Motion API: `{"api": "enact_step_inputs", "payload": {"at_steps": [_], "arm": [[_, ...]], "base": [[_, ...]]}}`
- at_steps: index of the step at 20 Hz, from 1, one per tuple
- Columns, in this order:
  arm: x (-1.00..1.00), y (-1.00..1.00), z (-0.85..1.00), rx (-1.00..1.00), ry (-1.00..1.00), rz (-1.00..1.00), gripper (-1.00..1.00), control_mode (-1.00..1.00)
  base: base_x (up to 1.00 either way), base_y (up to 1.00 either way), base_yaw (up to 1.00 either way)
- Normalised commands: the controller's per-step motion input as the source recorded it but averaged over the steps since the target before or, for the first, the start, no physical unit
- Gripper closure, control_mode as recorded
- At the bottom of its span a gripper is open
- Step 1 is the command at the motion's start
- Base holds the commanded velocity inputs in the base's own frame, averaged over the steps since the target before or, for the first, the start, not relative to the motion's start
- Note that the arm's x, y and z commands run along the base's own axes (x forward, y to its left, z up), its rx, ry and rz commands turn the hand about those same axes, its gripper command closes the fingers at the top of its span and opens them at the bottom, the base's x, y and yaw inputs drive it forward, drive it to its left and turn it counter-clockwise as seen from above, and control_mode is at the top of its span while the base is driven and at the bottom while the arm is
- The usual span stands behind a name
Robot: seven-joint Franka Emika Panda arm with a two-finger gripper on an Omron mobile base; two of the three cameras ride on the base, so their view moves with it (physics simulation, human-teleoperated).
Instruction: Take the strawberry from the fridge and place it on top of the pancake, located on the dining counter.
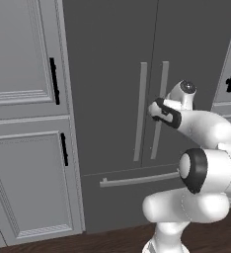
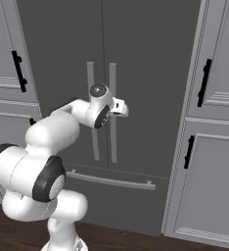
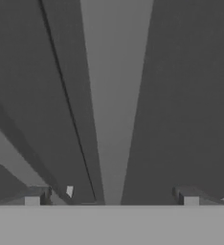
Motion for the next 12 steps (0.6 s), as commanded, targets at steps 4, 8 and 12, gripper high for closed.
{"api": "enact_step_inputs", "payload": {"at_steps": [4, 8, 12], "arm": [[0.54, -0.14, -0.20, 0.00, 0.00, 0.00, -1.00, -1.00], [0.52, -0.13, -0.24, 0.00, 0.00, 0.00, -1.00, -1.00], [0.35, -0.08, -0.25, 0.00, -0.01, 0.00, -1.00, -1.00]], "base": [[0.00, 0.00, 0.00], [0.00, 0.00, 0.00], [0.00, 0.00, 0.00]]}}
